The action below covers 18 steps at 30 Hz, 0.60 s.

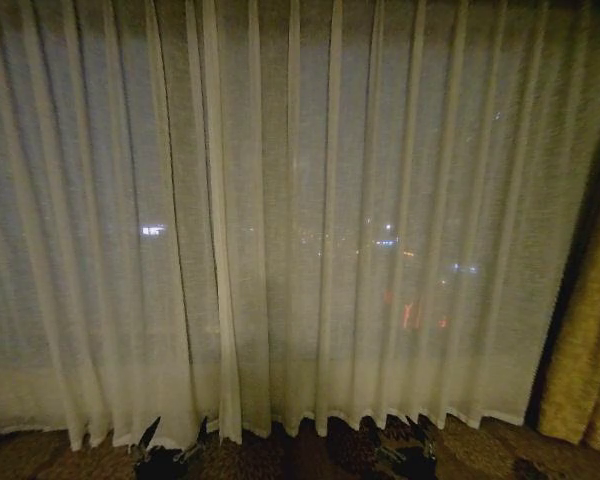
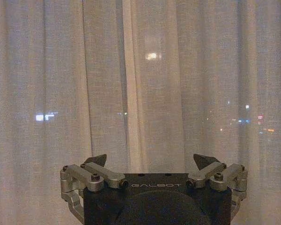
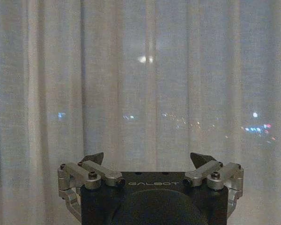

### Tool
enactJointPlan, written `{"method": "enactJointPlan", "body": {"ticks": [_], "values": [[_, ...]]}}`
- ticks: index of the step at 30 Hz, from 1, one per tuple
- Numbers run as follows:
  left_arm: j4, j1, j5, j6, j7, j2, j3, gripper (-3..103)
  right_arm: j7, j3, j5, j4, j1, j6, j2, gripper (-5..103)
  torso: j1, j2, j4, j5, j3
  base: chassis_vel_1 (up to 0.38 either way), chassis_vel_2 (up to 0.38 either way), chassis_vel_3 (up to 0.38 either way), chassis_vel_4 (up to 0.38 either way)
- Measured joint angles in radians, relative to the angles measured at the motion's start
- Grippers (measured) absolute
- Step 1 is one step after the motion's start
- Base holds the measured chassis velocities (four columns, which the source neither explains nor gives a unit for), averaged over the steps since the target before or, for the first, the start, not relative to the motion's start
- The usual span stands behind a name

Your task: Open the curtains by pulling them apart, changing their state from closed to fully open.

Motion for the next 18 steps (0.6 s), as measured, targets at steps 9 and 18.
{"method": "enactJointPlan", "body": {"ticks": [9, 18], "values": [[0.004, -0.005, -0.011, -0.004, 0.005, 0.004, -0.001, 100, -0.125, 0.019, 0.003, -0.008, 0.008, 0.007, 0.000, 100, 0.000, 0.000, -0.0001, 0.0000, 0.000, 0.000, 0.000, 0.000, 0.000], [0.022, -0.011, -0.012, -0.006, 0.005, 0.006, -0.004, 100, -0.124, 0.018, 0.003, -0.022, 0.024, 0.007, 0.000, 100, 0.000, 0.000, 0.0000, -0.0001, 0.000, 0.000, 0.000, 0.000, 0.000]]}}
